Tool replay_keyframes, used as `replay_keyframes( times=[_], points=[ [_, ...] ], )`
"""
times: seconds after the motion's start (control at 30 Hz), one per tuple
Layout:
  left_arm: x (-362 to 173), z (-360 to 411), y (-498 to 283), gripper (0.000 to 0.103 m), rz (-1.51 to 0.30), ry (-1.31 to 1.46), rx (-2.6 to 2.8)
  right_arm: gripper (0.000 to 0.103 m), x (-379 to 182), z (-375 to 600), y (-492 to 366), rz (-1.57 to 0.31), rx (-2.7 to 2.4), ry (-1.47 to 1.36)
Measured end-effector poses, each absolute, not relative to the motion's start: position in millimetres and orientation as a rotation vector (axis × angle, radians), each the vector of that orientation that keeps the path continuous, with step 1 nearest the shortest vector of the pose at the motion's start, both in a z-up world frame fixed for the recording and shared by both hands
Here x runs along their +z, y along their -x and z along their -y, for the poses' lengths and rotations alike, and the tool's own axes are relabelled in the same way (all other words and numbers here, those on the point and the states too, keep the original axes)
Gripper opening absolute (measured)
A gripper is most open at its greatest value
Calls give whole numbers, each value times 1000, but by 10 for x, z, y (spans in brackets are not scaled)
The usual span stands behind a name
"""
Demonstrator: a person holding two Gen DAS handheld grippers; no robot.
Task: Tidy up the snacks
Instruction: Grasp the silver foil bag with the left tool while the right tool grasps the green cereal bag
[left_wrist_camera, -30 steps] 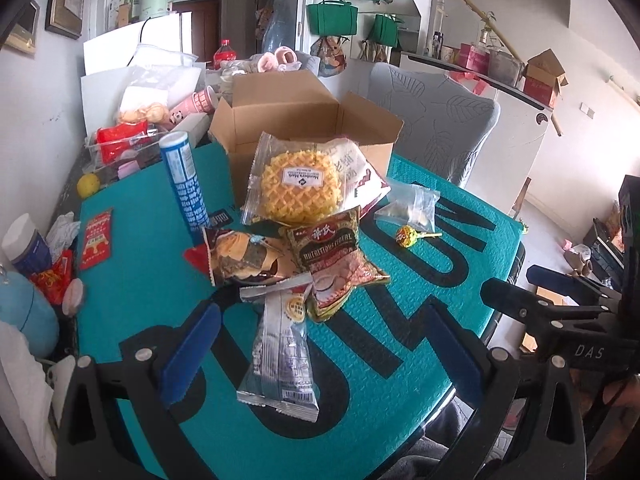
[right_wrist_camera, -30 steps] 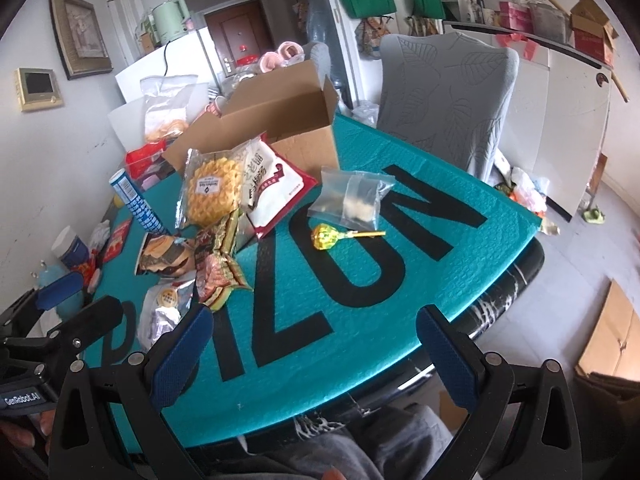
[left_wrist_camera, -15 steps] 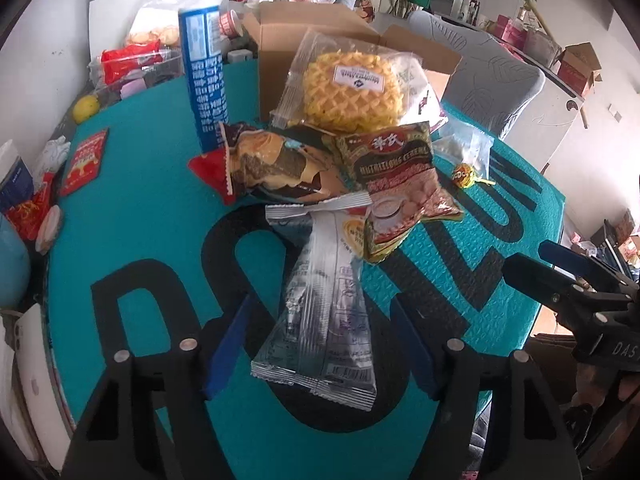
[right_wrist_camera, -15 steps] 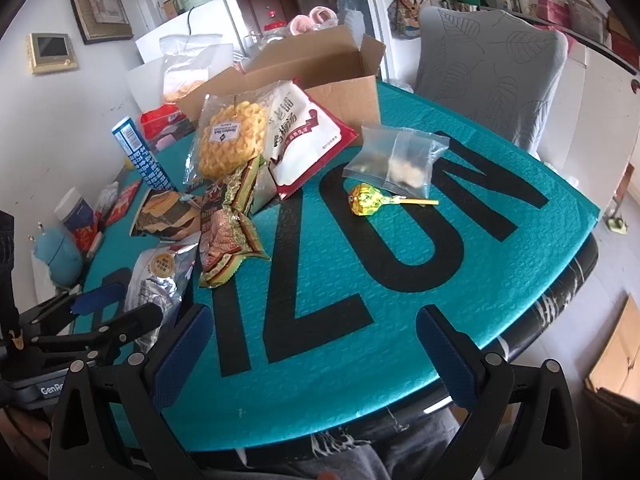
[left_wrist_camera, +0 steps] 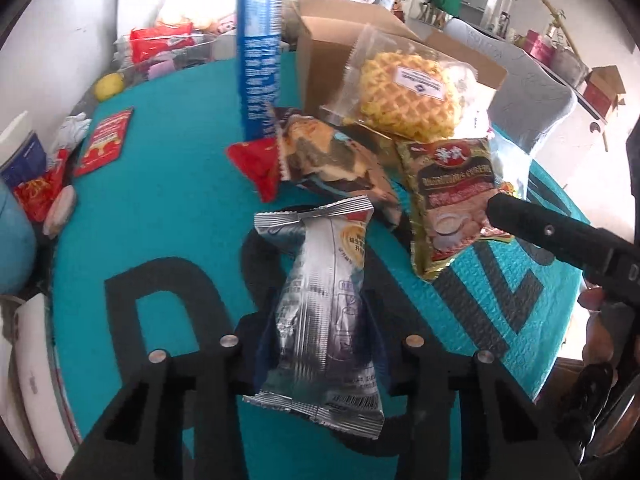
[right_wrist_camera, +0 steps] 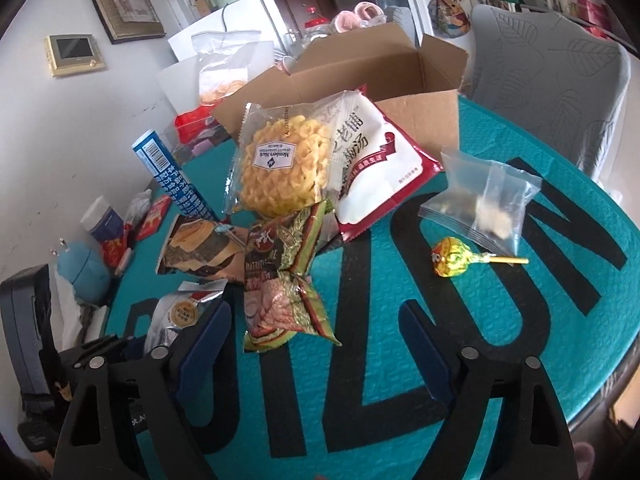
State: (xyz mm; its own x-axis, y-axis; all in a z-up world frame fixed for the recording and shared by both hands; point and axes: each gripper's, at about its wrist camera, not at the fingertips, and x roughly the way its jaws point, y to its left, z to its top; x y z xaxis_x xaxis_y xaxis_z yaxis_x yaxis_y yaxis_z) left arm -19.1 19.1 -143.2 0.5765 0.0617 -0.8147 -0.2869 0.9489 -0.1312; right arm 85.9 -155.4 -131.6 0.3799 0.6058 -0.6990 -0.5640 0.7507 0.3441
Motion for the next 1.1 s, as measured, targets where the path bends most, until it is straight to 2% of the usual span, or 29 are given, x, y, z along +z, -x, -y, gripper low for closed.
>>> replay_keyframes(
  times=[0.1, 0.2, 0.27, 0.43, 0.9, 0.97, 1.03, 1.1],
  points=[
    [-1429, -304, 250, 41, -931, 289, 238, 77, -1372, 1427, -920, -937, 798, -44],
    [-1434, -366, 288, 41, -927, 298, 261, 67, -1420, 1289, -936, -938, 816, -16],
    [-1434, -379, 299, 41, -927, 298, 265, 46, -1474, 1217, -959, -956, 826, -2],
    [-1421, -368, 352, 40, -930, 295, 247, 36, -1468, 1279, -915, -948, 861, -16],
    [-1418, -72, 268, 41, -958, 239, 149, 35, -1355, 1843, -536, -1014, 852, 78],
    [-1453, -56, 241, 41, -972, 232, 156, 39, -1384, 1829, -528, -1007, 837, 80],
    [-1477, -50, 234, 41, -969, 233, 158, 52, -1431, 1789, -550, -1014, 822, 79],
    [-1488, -16, 239, 41, -960, 218, 158, 52, -1477, 1743, -570, -1024, 834, 64]
  ],
)
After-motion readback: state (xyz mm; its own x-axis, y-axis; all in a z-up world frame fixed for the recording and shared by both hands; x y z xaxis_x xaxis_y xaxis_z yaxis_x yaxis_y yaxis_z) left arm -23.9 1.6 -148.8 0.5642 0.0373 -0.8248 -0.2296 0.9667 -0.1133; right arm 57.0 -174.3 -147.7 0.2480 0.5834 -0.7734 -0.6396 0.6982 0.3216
